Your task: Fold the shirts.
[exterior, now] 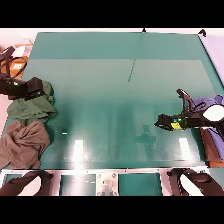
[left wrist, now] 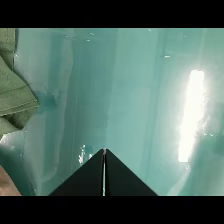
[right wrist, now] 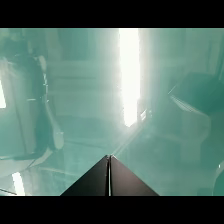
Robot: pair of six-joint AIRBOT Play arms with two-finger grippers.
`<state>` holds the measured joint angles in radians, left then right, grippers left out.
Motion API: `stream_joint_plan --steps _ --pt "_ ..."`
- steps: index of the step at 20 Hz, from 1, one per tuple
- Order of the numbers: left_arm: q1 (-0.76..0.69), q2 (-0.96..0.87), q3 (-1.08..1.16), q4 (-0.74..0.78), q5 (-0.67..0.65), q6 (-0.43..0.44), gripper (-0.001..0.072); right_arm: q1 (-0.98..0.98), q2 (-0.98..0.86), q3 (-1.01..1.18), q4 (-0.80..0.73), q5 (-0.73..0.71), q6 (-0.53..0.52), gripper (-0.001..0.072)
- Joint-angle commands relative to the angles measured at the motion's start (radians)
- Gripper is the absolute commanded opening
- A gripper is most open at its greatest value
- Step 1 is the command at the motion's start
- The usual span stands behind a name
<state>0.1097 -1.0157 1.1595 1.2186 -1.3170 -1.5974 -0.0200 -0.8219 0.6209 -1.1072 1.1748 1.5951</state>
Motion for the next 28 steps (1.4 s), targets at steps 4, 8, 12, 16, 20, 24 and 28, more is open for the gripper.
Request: stream_joint_plan --steps 4,8,12,16,20,24,28 --pt "0.000 0.000 0.001 0.000 0.000 0.000 0.0026 0.000 0.001 0.000 0.000 0.000 0.000 0.0015" --pt "0.000 0.000 0.001 0.000 0.000 0.000 0.0026 0.000 0.001 0.000 0.000 0.000 0.000 0.0015" --pt "0.000 0.000 0.001 0.000 0.015 0.000 0.0027 0.000 0.001 0.000 0.000 0.000 0.000 0.0015" --pt "0.000 0.000 0.001 -0.022 0.129 0.000 0.0026 0.000 0.001 0.000 0.000 0.000 0.000 0.0015" --pt "0.000 -0.001 0.001 0.195 0.290 -0.003 0.0028 0.000 0.001 0.000 0.000 0.000 0.000 0.0015" --pt "0.021 -0.062 0.001 0.635 0.426 -0.047 0.0716 0.000 0.001 0.000 0.000 -0.039 0.000 0.0026" --pt "0.149 -0.286 0.001 0.614 0.396 -0.044 0.0716 0.000 -0.003 0.000 0.000 -0.077 0.000 0.0224"
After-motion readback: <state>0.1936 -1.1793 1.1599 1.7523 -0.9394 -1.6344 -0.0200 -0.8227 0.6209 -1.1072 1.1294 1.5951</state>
